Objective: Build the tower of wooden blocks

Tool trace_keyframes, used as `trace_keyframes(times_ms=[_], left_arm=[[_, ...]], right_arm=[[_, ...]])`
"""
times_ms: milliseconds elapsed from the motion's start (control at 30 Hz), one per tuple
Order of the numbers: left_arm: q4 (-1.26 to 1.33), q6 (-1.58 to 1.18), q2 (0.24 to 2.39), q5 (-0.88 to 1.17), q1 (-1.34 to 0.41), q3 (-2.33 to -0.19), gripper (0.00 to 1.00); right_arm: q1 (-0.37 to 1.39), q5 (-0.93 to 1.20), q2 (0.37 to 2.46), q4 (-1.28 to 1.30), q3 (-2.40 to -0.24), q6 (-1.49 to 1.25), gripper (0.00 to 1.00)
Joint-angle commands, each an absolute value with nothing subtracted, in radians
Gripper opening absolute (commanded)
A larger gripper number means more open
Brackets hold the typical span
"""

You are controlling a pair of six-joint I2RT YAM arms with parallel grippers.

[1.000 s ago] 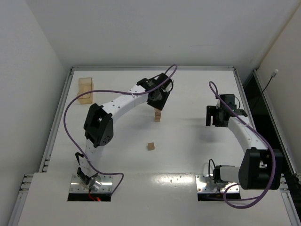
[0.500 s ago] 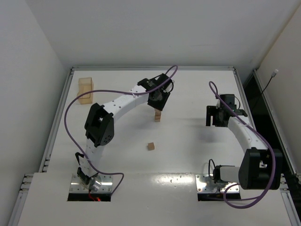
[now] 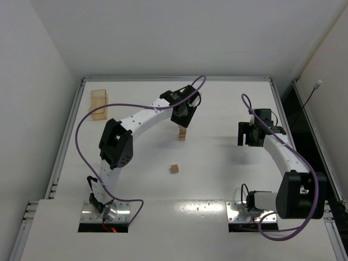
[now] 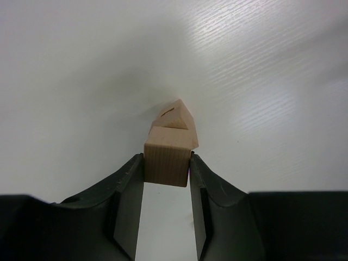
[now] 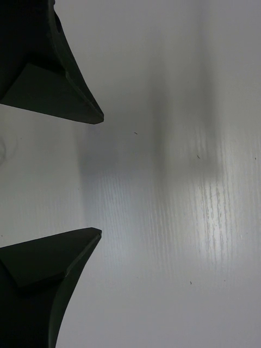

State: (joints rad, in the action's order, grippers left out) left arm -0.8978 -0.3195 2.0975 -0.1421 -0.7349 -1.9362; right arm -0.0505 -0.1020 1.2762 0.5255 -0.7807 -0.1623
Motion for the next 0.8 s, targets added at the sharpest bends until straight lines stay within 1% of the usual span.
trace_keyframes(times_ms=[0, 100, 167, 200, 233, 300, 333, 433, 567, 700, 733, 767], left_arm=[[-0.899, -0.324, 2.095, -0.156, -0.736, -1.976, 0.27], [-0.899, -0.324, 2.095, -0.156, -0.736, -1.976, 0.43], [-0.899, -0.324, 2.095, -0.156, -0.736, -1.976, 0.47], [-0.899, -0.315, 2.095, -0.156, -0.736, -1.976, 0.54], [-0.899, -0.314, 2.095, -0.147, -0.736, -1.976, 0.57], [-0.899, -0.314, 2.095, -0.147, -0.736, -1.976, 0.60], [-0.899, -0.314, 2.095, -0.147, -0.736, -1.976, 0.64], [-0.899, -0.314, 2.086, -0.158, -0.736, -1.976, 0.68], [-0.868, -0.324, 2.013, -0.143, -0.736, -1.976, 0.69], [-0.725, -0.345, 1.847, -0.101, -0.713, -1.881, 0.74], [-0.707, -0.345, 1.788, -0.101, -0.703, -1.861, 0.75], [-0.695, -0.371, 1.761, -0.116, -0.684, -1.861, 0.79]], right_arm=[[-0.055, -0.084, 1.270, 0.503, -0.807, -0.178, 0.74], [-0.055, -0.084, 1.270, 0.503, -0.807, -0.178, 0.74], [-0.055, -0.084, 1.270, 0.503, -0.807, -0.178, 0.74], [-0.055, -0.084, 1.270, 0.503, -0.807, -0.178, 0.74], [-0.055, -0.084, 1.270, 0.503, -0.807, -0.178, 0.74], [-0.055, -0.084, 1.270, 0.503, -0.807, -0.178, 0.74], [-0.055, -0.084, 1.270, 0.503, -0.807, -0.178, 0.74], [-0.055, -0.074, 1.270, 0.503, -0.807, -0.167, 0.74], [-0.055, -0.017, 1.249, 0.503, -0.807, -0.115, 0.74], [-0.037, 0.089, 1.229, 0.503, -0.807, -0.060, 0.75], [-0.025, 0.116, 1.217, 0.503, -0.807, -0.042, 0.75], [-0.009, 0.156, 1.201, 0.503, -0.816, 0.018, 0.75]])
